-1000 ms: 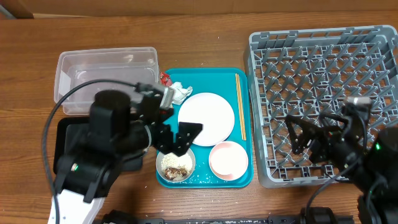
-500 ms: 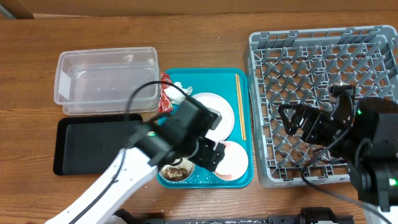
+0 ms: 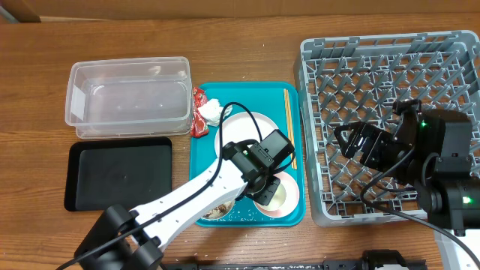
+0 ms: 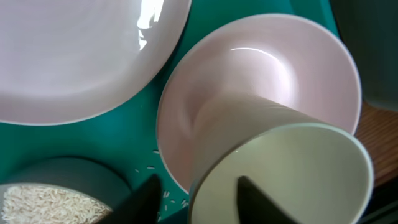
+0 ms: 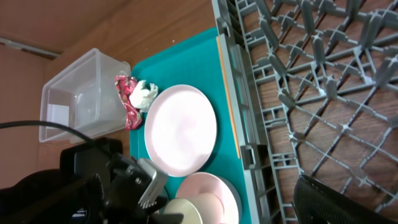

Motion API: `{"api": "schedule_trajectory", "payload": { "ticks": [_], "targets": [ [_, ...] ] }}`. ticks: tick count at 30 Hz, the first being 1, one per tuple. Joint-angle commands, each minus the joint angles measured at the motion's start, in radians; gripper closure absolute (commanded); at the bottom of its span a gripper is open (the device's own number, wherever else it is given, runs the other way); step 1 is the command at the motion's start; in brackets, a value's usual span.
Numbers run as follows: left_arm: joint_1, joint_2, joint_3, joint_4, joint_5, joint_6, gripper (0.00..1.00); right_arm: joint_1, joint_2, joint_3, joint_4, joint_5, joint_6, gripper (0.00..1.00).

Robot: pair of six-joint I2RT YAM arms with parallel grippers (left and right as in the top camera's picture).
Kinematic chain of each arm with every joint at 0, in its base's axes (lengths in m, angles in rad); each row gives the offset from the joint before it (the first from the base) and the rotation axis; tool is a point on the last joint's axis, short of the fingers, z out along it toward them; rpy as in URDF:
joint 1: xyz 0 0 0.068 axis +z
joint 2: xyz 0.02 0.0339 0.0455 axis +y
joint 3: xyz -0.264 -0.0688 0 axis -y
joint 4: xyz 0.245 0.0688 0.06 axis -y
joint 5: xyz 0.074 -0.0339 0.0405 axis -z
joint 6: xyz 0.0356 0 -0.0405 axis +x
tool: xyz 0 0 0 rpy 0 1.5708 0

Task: Sort waste into correct bins and load items into the dishwasher

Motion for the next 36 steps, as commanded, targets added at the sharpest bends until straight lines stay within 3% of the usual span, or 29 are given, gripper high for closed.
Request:
{"api": "schedule_trajectory", "payload": {
  "ticks": [1, 3, 9, 12, 15, 18, 20, 24, 28, 36],
  "targets": [
    [0.003, 0.001, 0.012, -0.002, -0.013, -0.006, 0.88, -0.003, -0.004, 0.021, -0.009, 0.013, 0.004, 0.00],
    [0.013, -0.019, 0.035, -0.017, -0.009, -0.027, 0.96, -0.003, -0.004, 0.021, -0.015, 0.013, 0.001, 0.00],
    [0.089, -0.160, 0.151, -0.093, 0.006, -0.039, 0.96, -0.003, -0.004, 0.021, -0.016, 0.013, 0.002, 0.00],
    [0.189, -0.250, 0.175, -0.100, 0.081, -0.039, 0.96, -0.003, -0.004, 0.021, -0.021, 0.000, 0.001, 0.00],
    [0.357, -0.325, 0.175, -0.068, 0.327, 0.012, 0.96, -0.002, -0.004, 0.021, -0.021, -0.118, -0.027, 0.03],
    [0.563, -0.345, 0.175, -0.022, 0.781, 0.108, 0.96, -0.002, -0.004, 0.021, 0.026, -0.319, -0.130, 0.16],
    [0.669, -0.336, 0.174, -0.014, 1.017, 0.142, 0.96, -0.002, -0.004, 0.021, 0.079, -0.455, -0.187, 0.17],
    [0.770, -0.317, 0.173, -0.015, 1.313, 0.201, 0.96, -0.001, -0.004, 0.021, 0.208, -0.689, -0.208, 0.17],
    [0.754, -0.311, 0.173, -0.014, 1.394, 0.206, 0.96, 0.035, 0.002, 0.021, 0.329, -0.834, -0.206, 0.11],
    [0.691, -0.311, 0.173, 0.016, 1.394, 0.206, 0.96, 0.189, 0.053, 0.021, 0.481, -0.826, -0.118, 0.11]
  ]
}}
